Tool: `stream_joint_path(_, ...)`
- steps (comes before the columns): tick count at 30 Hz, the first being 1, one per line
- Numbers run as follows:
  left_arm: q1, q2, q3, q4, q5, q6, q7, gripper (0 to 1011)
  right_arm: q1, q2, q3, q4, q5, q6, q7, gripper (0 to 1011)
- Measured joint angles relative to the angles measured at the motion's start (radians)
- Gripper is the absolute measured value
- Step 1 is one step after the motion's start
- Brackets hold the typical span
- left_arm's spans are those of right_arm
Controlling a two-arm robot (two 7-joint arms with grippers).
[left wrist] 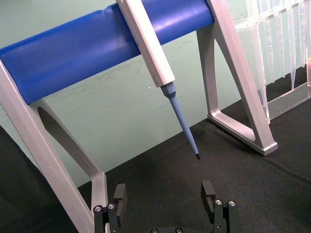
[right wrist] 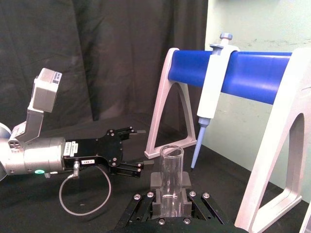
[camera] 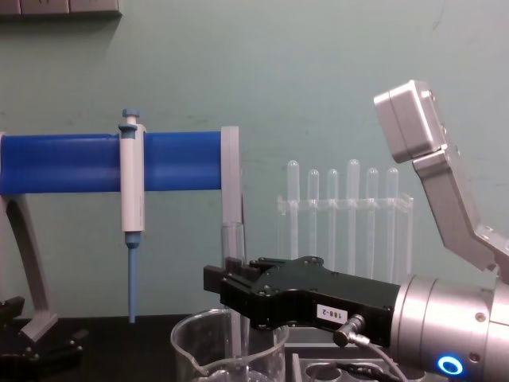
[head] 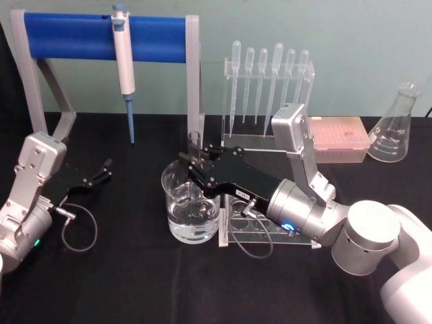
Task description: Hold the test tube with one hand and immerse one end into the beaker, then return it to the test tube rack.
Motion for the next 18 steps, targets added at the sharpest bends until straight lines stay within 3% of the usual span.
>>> stream_joint_path(18, 0.000, 0.000, 0.000, 0.000, 0.000, 0.000, 0.000, 1000, 0.000, 0.000, 0.000, 0.000, 0.000, 0.000, 0.000, 225)
